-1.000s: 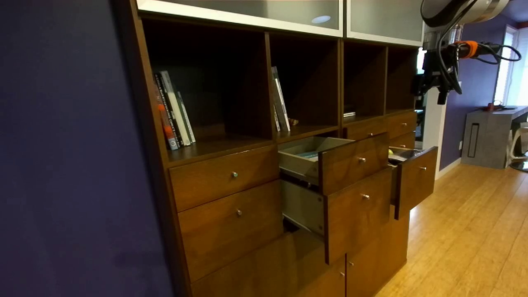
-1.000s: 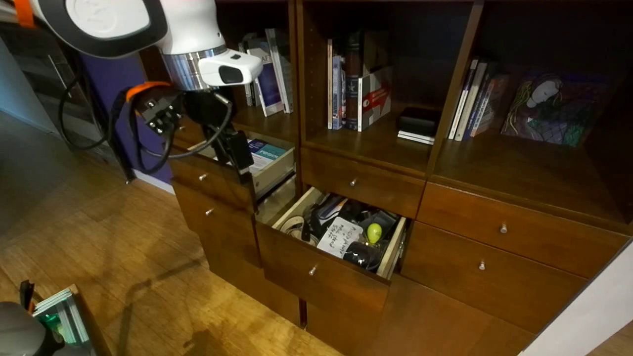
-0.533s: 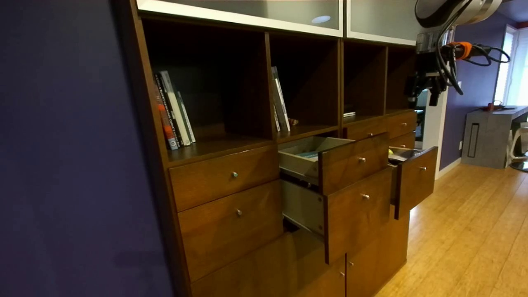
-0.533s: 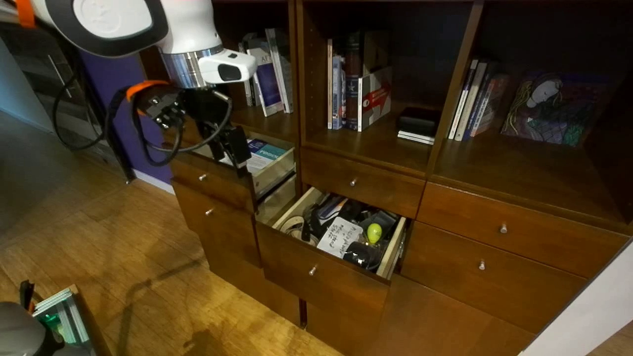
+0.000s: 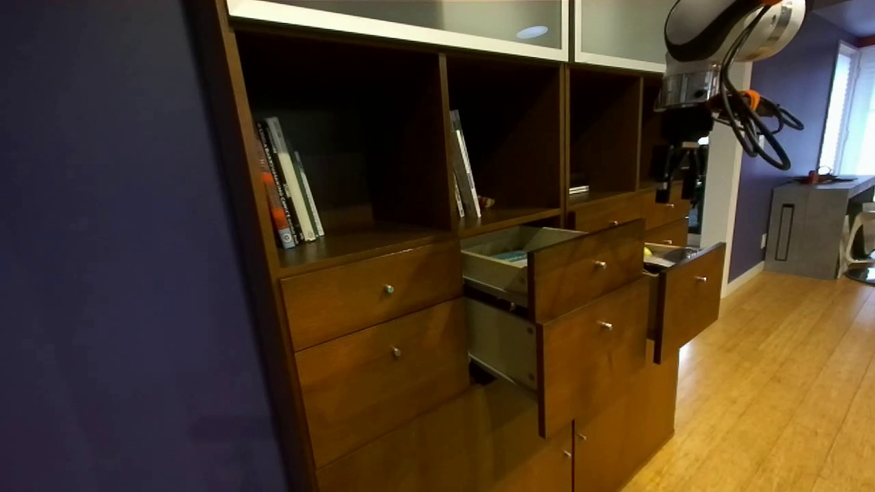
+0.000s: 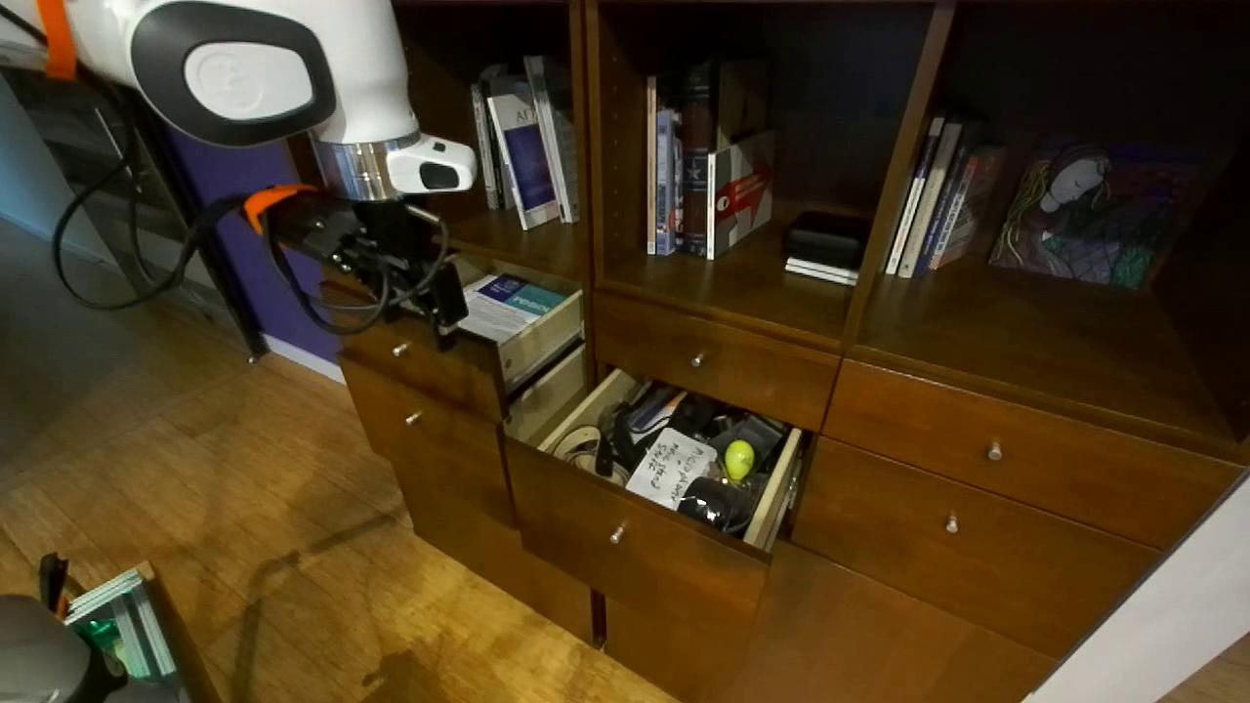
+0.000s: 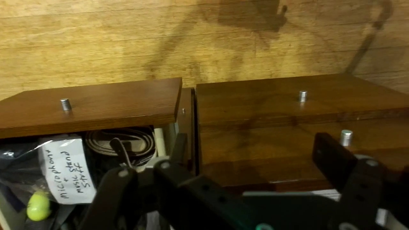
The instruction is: Close the middle drawers
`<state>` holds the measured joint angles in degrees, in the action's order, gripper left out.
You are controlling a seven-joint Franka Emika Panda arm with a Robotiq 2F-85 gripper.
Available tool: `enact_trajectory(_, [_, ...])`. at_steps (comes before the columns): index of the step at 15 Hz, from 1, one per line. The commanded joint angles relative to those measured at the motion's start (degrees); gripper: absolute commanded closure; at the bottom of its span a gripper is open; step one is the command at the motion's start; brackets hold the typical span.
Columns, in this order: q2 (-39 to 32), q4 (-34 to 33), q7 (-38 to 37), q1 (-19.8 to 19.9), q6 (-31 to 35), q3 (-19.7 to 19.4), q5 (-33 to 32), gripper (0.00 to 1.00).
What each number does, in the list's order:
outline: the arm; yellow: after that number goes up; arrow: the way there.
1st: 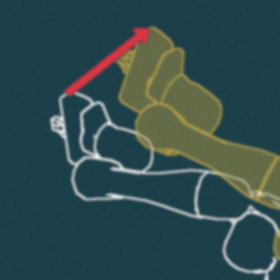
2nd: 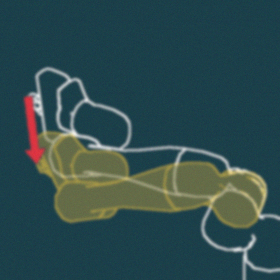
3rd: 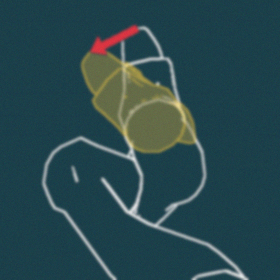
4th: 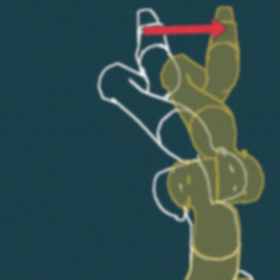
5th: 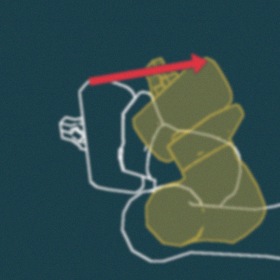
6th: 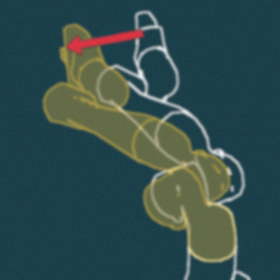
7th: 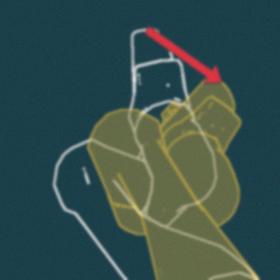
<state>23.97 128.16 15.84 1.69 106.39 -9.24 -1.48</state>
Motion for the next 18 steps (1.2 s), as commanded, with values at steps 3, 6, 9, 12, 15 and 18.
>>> enact_trajectory(3, [1.7, 4.3, 3.0, -1.7, -0.1, 1.0, 3.3, 0.00])
enact_trajectory(6, [1.2, 5.5, 2.6, -2.1, 1.6, 1.6, 3.5, 0.00])
enact_trajectory(9, [0.2, 6.3, 2.0, -1.9, 5.6, 2.3, 2.6, 0.00])
enact_trajectory(12, [-1.3, 6.5, 1.7, -1.8, 9.6, 2.2, 3.0, 0.00])
enact_trajectory(15, [-2.9, 6.4, 1.0, -1.9, 12.3, 2.2, 3.6, 0.00])
enact_trajectory(18, [-4.5, 6.3, 0.1, -1.8, 14.9, 2.4, 3.8, 0.00])
